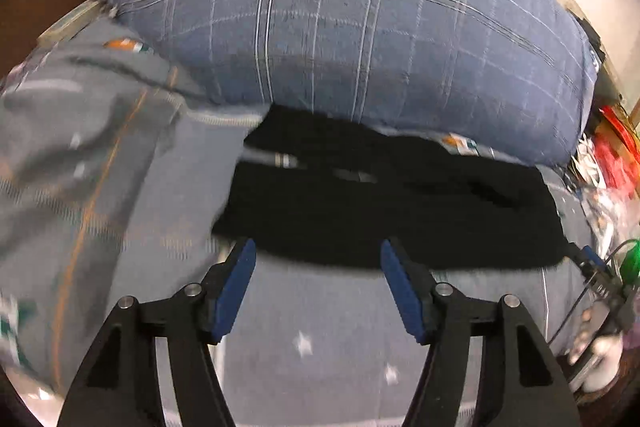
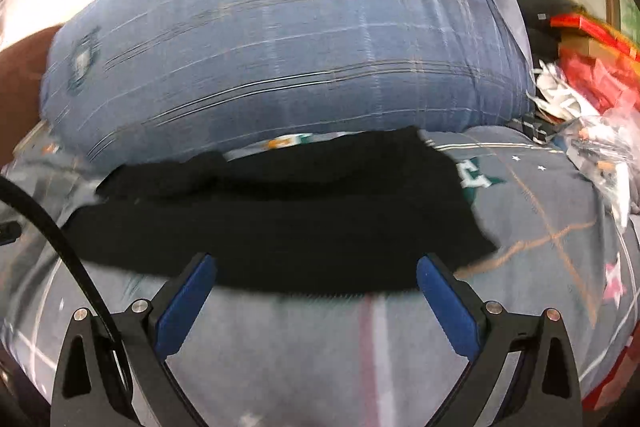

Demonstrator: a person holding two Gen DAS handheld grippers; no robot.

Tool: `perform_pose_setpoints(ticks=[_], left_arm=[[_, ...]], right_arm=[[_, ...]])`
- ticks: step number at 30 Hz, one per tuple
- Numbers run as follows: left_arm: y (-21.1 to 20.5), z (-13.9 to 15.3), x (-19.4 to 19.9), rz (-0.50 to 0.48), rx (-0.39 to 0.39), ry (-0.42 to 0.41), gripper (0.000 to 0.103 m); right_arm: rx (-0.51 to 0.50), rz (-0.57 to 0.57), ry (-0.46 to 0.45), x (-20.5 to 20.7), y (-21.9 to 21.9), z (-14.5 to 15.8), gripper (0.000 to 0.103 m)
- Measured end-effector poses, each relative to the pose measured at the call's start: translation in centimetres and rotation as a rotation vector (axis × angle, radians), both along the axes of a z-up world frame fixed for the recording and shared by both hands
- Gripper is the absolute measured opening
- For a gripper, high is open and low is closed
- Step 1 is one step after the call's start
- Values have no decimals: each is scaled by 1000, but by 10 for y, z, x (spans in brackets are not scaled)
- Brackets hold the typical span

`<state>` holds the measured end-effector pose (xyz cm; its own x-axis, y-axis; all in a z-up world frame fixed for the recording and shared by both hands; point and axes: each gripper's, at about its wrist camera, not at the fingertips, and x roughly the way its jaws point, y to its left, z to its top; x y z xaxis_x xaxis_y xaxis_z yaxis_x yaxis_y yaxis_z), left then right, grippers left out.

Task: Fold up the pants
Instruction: 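Close both grippers on the edge of the black pants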

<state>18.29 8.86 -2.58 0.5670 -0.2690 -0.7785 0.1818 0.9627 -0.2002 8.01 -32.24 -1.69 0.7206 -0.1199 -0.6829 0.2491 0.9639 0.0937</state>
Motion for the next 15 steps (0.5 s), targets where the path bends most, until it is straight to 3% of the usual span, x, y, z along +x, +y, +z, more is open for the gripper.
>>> perform_pose_setpoints(ticks=[5, 10, 15], left_arm=[[5, -12, 100, -8, 2, 55, 64], [13, -60, 203, 25, -68, 188, 64], [11, -100, 252, 41, -93, 260, 64]], right_arm=[[15, -17, 117, 69, -67, 4, 102], [108, -28, 210, 140, -122, -6, 99], [168, -22, 272, 198, -148, -22, 98]])
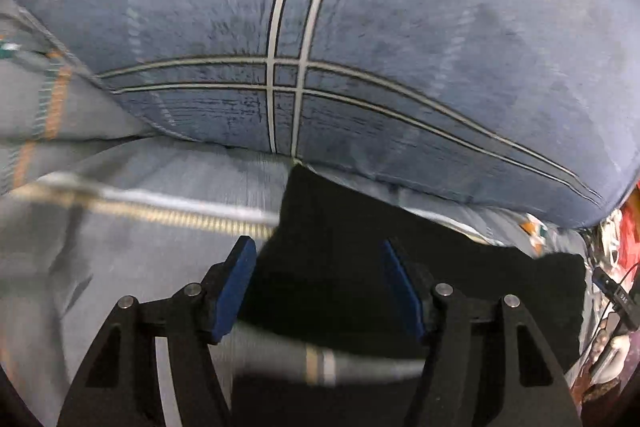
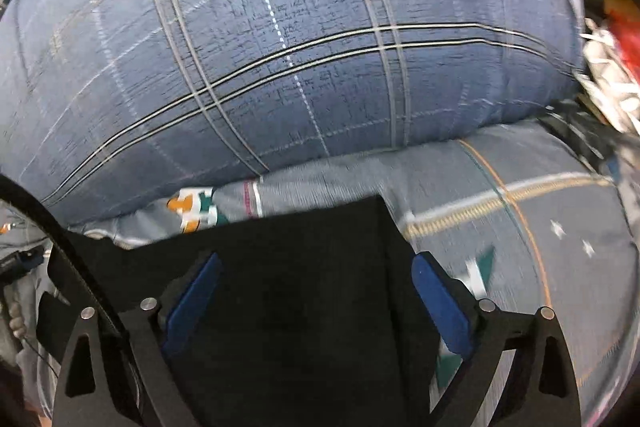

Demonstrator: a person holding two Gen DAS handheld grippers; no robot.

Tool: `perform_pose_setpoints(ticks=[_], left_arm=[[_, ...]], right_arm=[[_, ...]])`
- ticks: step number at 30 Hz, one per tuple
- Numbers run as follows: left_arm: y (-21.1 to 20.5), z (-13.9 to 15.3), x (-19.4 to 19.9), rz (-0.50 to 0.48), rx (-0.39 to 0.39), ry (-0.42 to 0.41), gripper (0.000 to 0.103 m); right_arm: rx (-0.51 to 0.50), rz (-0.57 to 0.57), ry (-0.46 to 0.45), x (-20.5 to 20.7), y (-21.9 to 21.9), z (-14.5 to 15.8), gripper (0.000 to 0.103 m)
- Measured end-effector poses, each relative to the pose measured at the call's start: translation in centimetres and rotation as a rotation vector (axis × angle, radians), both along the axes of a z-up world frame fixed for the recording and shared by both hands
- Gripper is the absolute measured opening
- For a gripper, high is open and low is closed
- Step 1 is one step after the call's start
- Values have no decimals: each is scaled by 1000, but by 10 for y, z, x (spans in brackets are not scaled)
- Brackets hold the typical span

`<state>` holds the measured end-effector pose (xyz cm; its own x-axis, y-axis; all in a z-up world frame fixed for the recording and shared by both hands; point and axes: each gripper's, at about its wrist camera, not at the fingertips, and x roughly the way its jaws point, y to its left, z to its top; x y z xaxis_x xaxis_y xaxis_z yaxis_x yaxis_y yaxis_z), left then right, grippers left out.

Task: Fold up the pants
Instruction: 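Close both grippers on the edge of the black pants, then lift the gripped pants edge with both grippers and fold it over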

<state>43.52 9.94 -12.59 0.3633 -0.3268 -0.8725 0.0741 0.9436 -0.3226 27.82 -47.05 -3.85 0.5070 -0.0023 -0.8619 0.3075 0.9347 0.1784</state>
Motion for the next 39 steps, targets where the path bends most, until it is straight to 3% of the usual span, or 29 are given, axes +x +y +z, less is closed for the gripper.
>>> perform_pose_setpoints(ticks=[3, 4, 6, 7, 8, 9, 10, 14, 21, 27, 31, 36, 39], left_arm=[[-7, -19, 20, -21, -6, 39, 65], [-11, -18, 24, -34, 8, 21, 72], [-24, -18, 30, -75, 25, 20, 77], [-31, -18, 32, -93, 61, 20, 74], [-43, -16, 30, -130, 119, 4, 62], [-51, -15, 27, -159, 147, -8, 17], [-57, -11, 23, -183, 153, -24, 12], [-60, 12, 9, -193, 132, -101, 10], [-37, 83, -32, -142, 32, -253, 10], [-14, 130, -118, -148, 53, -434, 10], [-2, 111, -183, -142, 68, -479, 10], [30, 76, -265, -129, 78, -395, 11], [61, 68, -299, -66, 68, -364, 11]], right_arm=[[-19, 7, 40, 24, 1, -12, 98], [-24, 15, 58, 32, 1, -18, 98], [-38, 25, 98, 47, 3, -29, 98], [-38, 31, 129, 53, 7, -36, 91], [-38, 32, 146, 55, 10, -39, 78], [-26, 41, 173, 57, 13, -44, 38], [-17, 45, 204, 57, 16, -48, 20], [-32, 65, 173, 49, 28, -33, 15], [18, 38, 17, 12, 32, 21, 15], [127, 59, -64, -50, 36, 52, 14], [175, 63, -31, -106, 41, 26, 14], [271, 21, 44, -164, 34, -23, 15], [281, 5, 39, -183, 36, -31, 18]])
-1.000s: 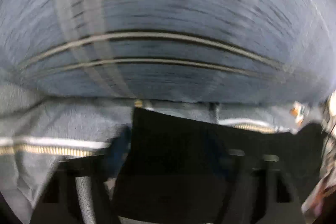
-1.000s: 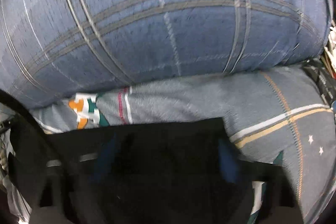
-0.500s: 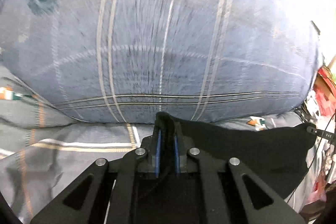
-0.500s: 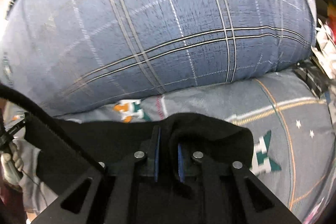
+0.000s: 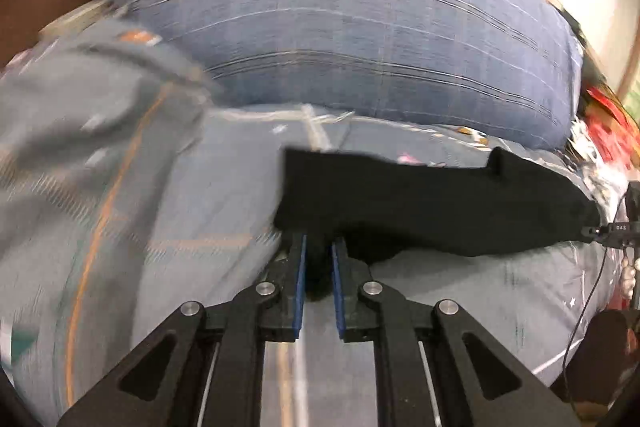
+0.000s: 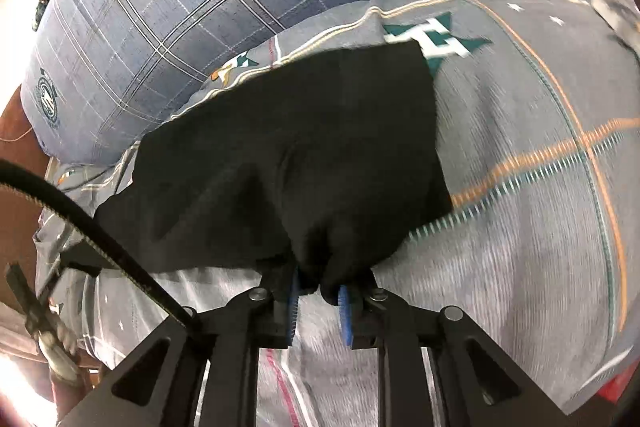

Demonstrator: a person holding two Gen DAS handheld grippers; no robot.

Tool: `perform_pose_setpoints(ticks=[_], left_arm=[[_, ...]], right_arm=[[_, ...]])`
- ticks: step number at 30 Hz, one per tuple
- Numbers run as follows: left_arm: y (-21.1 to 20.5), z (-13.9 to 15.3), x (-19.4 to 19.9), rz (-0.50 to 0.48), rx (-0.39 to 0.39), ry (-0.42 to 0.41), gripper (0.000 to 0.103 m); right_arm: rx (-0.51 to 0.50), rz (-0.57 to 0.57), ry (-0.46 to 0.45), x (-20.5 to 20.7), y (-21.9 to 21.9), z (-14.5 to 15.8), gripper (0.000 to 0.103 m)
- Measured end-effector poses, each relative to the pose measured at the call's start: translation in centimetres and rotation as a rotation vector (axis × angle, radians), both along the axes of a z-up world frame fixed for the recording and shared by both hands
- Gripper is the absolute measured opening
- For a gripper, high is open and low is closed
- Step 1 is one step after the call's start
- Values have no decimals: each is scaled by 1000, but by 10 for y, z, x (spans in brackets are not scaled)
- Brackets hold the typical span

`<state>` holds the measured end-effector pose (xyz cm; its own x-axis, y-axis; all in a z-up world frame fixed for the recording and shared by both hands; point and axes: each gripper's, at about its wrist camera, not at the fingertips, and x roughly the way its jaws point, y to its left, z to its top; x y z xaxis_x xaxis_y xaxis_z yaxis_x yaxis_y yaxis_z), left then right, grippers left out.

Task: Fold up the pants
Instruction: 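Lift the gripped pants edge with both grippers and fold it over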

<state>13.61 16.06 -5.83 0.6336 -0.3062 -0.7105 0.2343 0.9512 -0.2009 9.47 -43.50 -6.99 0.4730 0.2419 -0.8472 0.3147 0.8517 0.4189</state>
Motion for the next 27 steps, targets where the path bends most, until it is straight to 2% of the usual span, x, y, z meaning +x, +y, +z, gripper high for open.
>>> perform_pose_setpoints(ticks=[2, 3, 5, 6, 7, 8, 9, 12, 15, 20, 23, 27], left_arm=[[23, 0, -16, 51, -64, 15, 11], [31, 2, -18, 68, -89, 17, 11], [46, 5, -21, 92, -151, 37, 16], [47, 5, -18, 97, -174, 49, 24], [48, 4, -15, 95, -214, 71, 37], [48, 2, -13, 87, -252, 95, 43], [46, -3, -9, 69, -315, 138, 50], [33, -21, 12, 4, -523, 263, 51], [25, -41, 29, 4, -698, 346, 52], [25, -67, 46, 58, -831, 453, 53], [38, -68, 42, 95, -895, 427, 53], [52, -70, 42, 136, -922, 436, 76]], right_arm=[[-2, -26, -11, -6, -1, 6, 24], [-9, -38, -15, -7, 0, 10, 31], [-42, -44, -17, -8, 3, 16, 36], [-63, -47, -17, -10, 4, 19, 42], [-96, -54, -19, -12, 6, 23, 47], [-106, -55, -27, -21, 2, 28, 48], [-117, -59, -36, -26, 1, 31, 48], [-117, -73, -55, -39, -3, 38, 48], [-121, -75, -56, -44, -4, 41, 48], [-108, -74, -70, -49, -7, 42, 48], [-97, -69, -77, -49, -4, 42, 48], [-83, -58, -78, -47, -1, 39, 48]])
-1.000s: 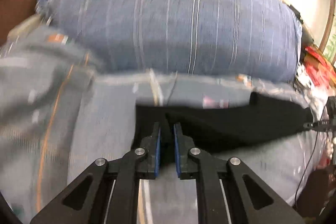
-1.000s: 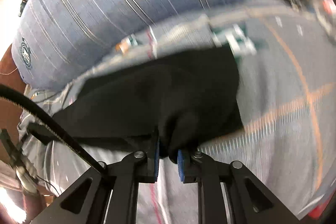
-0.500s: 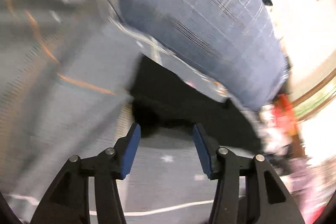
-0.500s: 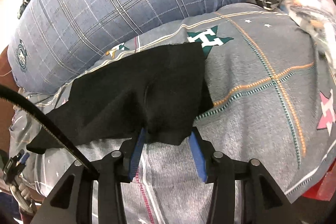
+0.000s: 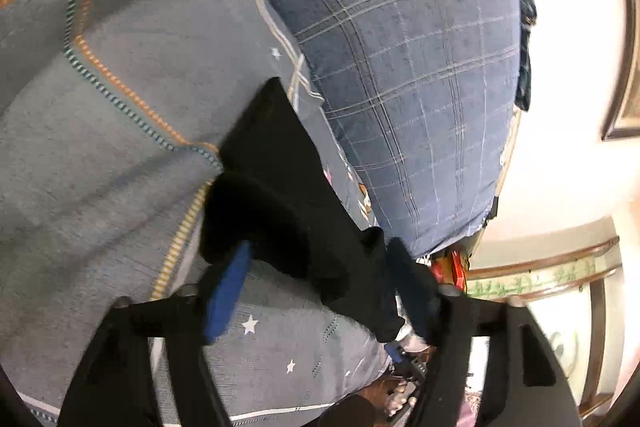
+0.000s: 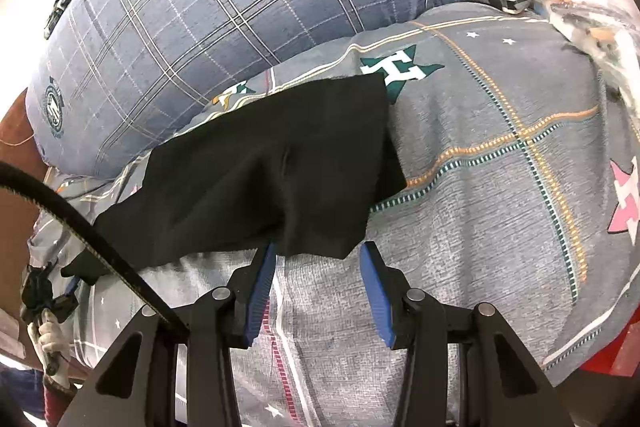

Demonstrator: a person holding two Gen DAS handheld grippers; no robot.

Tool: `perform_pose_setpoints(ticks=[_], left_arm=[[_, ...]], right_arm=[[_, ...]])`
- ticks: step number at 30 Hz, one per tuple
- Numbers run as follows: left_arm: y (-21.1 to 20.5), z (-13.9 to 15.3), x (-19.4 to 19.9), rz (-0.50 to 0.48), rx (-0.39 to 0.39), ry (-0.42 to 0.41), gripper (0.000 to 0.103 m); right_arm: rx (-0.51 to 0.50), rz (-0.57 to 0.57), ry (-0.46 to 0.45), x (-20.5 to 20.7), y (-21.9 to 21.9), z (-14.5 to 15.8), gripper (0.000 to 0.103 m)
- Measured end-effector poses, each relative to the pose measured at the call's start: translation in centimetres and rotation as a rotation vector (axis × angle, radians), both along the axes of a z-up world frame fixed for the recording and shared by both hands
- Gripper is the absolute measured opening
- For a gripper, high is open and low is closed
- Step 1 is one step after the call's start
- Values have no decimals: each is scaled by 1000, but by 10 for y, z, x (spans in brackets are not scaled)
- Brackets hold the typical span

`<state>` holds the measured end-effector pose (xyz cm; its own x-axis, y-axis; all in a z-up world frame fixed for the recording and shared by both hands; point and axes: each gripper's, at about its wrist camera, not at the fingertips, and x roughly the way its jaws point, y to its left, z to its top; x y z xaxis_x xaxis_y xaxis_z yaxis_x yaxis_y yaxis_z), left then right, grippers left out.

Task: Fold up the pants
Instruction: 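Lift the gripped pants edge with both grippers and fold it over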

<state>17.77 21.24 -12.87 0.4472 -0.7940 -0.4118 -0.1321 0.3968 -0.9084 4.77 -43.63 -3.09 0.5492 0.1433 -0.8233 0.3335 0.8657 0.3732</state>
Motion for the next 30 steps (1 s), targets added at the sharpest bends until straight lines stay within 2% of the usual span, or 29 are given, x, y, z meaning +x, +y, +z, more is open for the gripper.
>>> perform_pose_setpoints(ticks=[3, 4, 5, 6, 8, 9, 13, 17, 19, 20, 21, 22, 23, 24, 25, 27, 29, 30], left_arm=[[-9, -9, 12, -33, 94, 76, 75], [-12, -14, 15, -32, 123, 103, 57], [-16, -16, 18, -38, 119, 110, 39], [-21, -14, 20, -58, 118, 100, 7], [-32, 7, 21, -75, 198, 27, 5], [-40, 25, 23, -91, 233, -36, 6], [-65, 97, 37, -146, 313, -251, 6], [-78, 135, 57, -151, 381, -422, 6], [-79, 134, 63, -147, 476, -452, 8], [-83, 121, 67, -153, 608, -440, 9], [-83, 105, 71, -166, 704, -404, 15], [-84, 77, 78, -190, 813, -317, 16], [-80, 55, 81, -214, 860, -241, 16], [-70, 27, 82, -225, 864, -144, 15], [-58, 17, 79, -206, 816, -118, 15], [-31, 14, 67, -136, 659, -121, 15], [-11, 20, 58, -70, 573, -139, 17], [-2, 24, 55, -40, 535, -147, 26]], right_arm=[[10, -6, 2, 0, 0, -4, 48], [14, -15, 1, 0, 0, -5, 48], [18, -20, 1, 0, 0, -6, 48], [21, -23, 0, -1, 1, -7, 48], [18, -20, 3, -2, 2, -8, 48], [9, -15, 5, -2, 3, -7, 48], [-43, -7, 1, -1, 5, -1, 48], [-60, -1, -8, 3, 8, 1, 48], [-81, 5, -3, 3, 12, -2, 48], [-90, 8, 4, 3, 13, -4, 48], [-92, 13, 14, 4, 14, -8, 48], [-88, 15, 24, 5, 14, -11, 48], [-84, 14, 31, 6, 13, -13, 48], [-79, 11, 37, 7, 12, -15, 48], [-74, 7, 39, 9, 11, -16, 48], [-63, 1, 36, 11, 9, -15, 49], [-66, -1, 28, 13, 7, -12, 54], [-72, -3, 24, 13, 8, -10, 55]])
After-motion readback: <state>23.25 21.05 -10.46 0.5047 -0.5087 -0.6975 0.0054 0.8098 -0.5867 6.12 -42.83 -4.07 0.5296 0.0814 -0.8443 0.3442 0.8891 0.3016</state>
